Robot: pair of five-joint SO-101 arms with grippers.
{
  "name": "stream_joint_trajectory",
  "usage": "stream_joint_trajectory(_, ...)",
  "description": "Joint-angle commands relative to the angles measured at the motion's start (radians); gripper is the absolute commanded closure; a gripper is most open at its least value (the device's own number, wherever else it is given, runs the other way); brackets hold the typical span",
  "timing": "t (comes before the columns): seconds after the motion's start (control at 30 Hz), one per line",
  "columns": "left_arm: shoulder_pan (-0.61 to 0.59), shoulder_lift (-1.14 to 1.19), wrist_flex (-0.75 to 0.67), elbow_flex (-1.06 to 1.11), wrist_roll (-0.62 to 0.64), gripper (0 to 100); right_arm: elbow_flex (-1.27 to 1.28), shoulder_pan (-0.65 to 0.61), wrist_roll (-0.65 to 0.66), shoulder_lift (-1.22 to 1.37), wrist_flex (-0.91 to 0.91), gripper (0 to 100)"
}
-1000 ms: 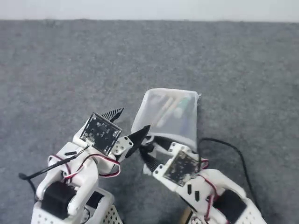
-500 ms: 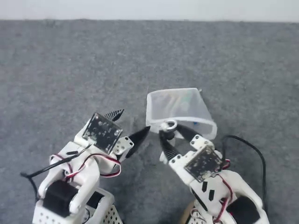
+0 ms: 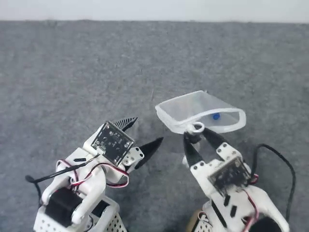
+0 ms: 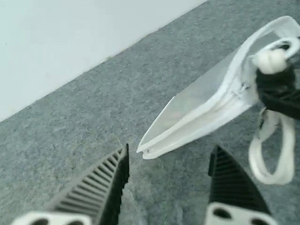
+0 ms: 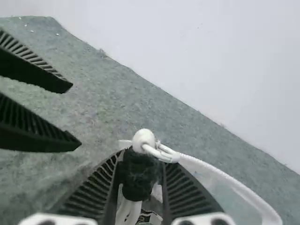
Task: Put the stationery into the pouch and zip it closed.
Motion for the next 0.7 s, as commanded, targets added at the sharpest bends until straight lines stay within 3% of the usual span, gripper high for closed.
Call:
stream_joint_trajectory(0.0, 0.012, -0.008, -0.005, -0.013, -0.006, 71, -0.103, 0.005, 0.078, -0.004, 0.047, 99.2)
stream_joint_trajectory(0.2, 0.138, -0.008, -0.040, 0.030, -0.006, 70, -0.109, 0.002, 0.089, -0.004, 0.056, 99.2)
stream_joint_trajectory(0.37, 0.167, -0.008, -0.141, 0.094, -0.006, 70, -0.199, -0.007, 0.091, -0.004, 0.117, 99.2)
stream_joint_trajectory(0.67, 0.218, -0.008, -0.227, 0.127, 0.046, 70, -0.247, -0.213, 0.149, -0.004, 0.214, 99.2)
